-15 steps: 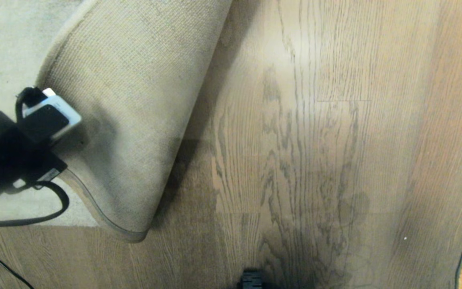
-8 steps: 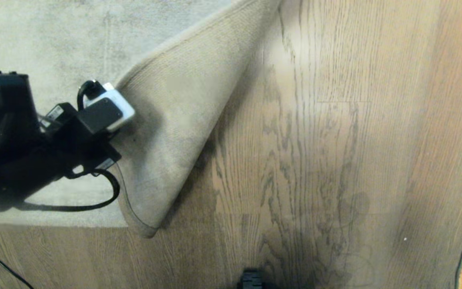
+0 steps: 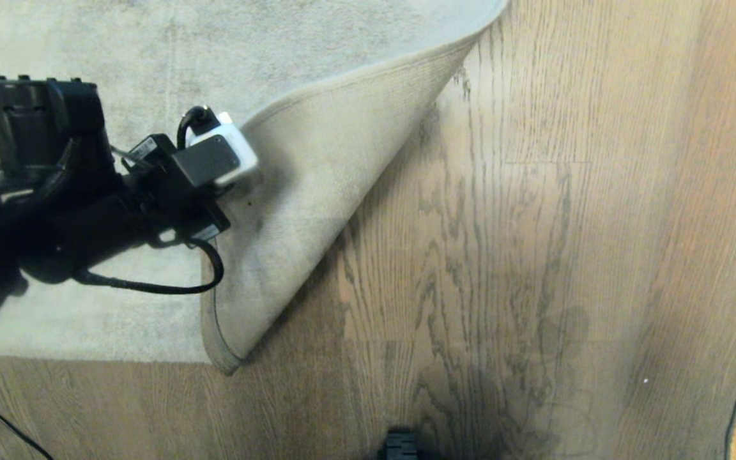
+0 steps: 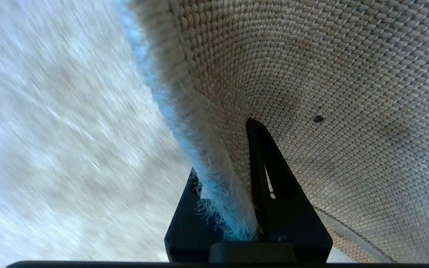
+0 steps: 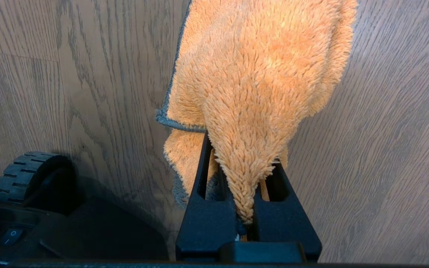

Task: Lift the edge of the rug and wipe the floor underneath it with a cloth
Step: Wipe the floor under the carpet with a rag

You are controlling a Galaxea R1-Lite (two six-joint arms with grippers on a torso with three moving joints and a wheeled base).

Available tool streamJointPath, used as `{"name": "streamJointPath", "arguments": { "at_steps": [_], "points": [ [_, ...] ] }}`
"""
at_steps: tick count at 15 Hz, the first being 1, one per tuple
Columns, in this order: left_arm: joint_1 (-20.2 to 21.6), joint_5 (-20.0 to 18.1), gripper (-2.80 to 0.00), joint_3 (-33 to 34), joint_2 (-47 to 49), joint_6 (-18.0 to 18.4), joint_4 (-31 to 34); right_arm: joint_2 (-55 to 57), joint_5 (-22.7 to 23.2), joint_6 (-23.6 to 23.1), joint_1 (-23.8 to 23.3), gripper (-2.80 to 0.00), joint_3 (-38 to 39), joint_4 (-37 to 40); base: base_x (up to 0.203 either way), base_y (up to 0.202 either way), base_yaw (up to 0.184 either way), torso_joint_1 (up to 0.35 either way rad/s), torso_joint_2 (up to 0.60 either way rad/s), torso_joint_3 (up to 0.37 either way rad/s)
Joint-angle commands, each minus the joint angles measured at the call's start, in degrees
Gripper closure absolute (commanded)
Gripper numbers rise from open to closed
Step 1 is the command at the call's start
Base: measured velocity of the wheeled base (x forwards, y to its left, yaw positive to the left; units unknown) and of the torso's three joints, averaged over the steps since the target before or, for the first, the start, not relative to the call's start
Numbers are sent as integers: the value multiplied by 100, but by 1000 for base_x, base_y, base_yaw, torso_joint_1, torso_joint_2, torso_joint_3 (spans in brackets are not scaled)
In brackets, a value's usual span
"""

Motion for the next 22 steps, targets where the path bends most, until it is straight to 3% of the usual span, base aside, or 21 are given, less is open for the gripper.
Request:
{"name": "streamJointPath", "arguments": {
  "at_steps": [1,3,11,17,22],
  "points": [
    [73,-151,0,-230,121,279,-47,7,5,-7,1,0,0,6,0,0,0,0,0,0],
    [103,-205,0,-247,120,441,-306,7,5,-7,1,0,0,-3,0,0,0,0,0,0],
    [450,-324,0,-90,77,405,-822,7,5,-7,1,0,0,6,0,0,0,0,0,0],
    [450,-262,0,-81,86,369,-831,7,-4,-33,1,0,0,-3,0,0,0,0,0,0],
    [448,-236,0,37,112,368,-831,7,25,-398,1,0,-47,-164,0,0,0,0,0,0]
  ]
}}
